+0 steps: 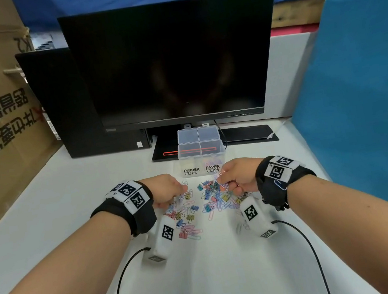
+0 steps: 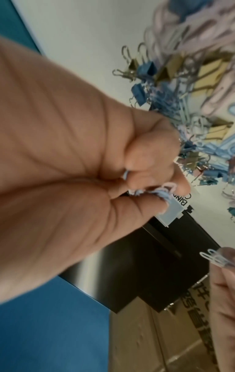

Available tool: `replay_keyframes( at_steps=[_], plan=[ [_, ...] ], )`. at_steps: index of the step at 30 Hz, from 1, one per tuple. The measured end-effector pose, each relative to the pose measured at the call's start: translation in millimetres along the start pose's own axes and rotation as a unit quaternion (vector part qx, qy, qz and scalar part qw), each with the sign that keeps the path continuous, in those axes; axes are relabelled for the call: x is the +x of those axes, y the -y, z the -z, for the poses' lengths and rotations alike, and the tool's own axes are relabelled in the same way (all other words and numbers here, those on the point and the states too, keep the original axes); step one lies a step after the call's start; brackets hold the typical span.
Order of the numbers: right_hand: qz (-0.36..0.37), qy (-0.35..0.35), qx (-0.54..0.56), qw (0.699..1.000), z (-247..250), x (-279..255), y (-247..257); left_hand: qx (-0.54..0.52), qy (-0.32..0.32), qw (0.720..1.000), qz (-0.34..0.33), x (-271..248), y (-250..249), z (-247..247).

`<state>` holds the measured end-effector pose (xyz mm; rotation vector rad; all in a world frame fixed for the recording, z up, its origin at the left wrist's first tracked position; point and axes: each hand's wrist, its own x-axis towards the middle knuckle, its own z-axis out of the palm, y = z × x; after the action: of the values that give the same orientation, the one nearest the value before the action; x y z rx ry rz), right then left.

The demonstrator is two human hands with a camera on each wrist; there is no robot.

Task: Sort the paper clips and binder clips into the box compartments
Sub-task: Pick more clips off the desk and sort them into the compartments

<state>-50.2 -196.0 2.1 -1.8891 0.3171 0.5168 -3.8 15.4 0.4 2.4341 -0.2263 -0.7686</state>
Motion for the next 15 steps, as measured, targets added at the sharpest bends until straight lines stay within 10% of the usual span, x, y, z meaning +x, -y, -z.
replay_keyframes(
  at_steps=[15],
  plan=[
    [0.053,0.078,0.19,0.977,14,-3,-17,-0.37,0.058,0.925,-0.068,0,-13,-13]
  ],
)
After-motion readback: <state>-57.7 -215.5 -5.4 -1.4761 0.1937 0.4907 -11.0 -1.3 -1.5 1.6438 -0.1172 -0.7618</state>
